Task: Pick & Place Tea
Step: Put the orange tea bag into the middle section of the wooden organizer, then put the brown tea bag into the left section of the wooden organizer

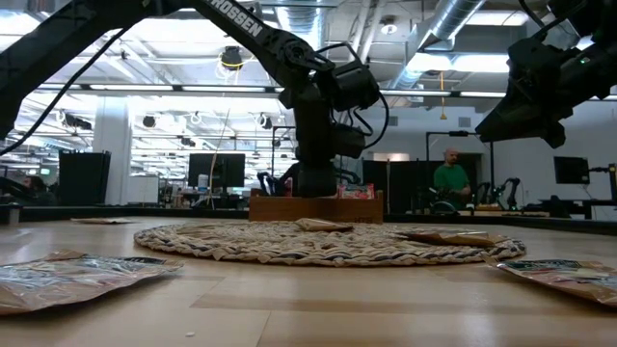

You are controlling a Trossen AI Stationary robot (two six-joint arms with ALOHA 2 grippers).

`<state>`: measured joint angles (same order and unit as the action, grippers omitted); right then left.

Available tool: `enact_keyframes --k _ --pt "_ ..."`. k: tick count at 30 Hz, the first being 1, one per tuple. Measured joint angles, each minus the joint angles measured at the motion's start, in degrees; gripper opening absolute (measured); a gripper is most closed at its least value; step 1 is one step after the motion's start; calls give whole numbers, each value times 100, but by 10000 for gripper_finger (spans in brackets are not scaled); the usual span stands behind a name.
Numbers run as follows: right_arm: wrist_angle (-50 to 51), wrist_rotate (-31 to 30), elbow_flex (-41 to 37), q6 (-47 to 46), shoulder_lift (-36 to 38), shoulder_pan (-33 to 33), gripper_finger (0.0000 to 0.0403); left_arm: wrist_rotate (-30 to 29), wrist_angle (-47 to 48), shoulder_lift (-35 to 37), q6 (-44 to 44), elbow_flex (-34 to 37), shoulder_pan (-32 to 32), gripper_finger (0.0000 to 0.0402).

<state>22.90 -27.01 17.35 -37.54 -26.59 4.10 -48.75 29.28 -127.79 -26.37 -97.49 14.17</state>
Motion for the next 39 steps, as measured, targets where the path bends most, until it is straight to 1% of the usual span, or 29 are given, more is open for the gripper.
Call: enact_keyframes --k 5,8,14,18,25,31,35,37,39 --pt "1 -1 1 0 -1 0 93 -7 13 0 -3 0 2 3" --pt "0 1 2 0 0 0 93 -25 15 0 -16 0 2 14" --pt "0 1 0 0 0 0 93 -270 15 0 -20 0 0 31" --pt "0 1 1 0 -1 0 93 -284 15 0 -19 0 0 40" --pt "0 3 0 0 -2 0 93 -331 15 0 -18 0 -15 75" --pt "0 3 1 0 -1 -1 93 -873 10 0 -16 0 -106 105" --pt "0 5 2 0 0 0 93 -1431 -77 77 -17 0 -179 110" --pt "-1 5 2 -2 -2 0 93 -1615 -64 227 -15 0 -226 110" --pt "-5 7 1 -1 0 -1 93 -1660 -16 463 39 0 -291 110"
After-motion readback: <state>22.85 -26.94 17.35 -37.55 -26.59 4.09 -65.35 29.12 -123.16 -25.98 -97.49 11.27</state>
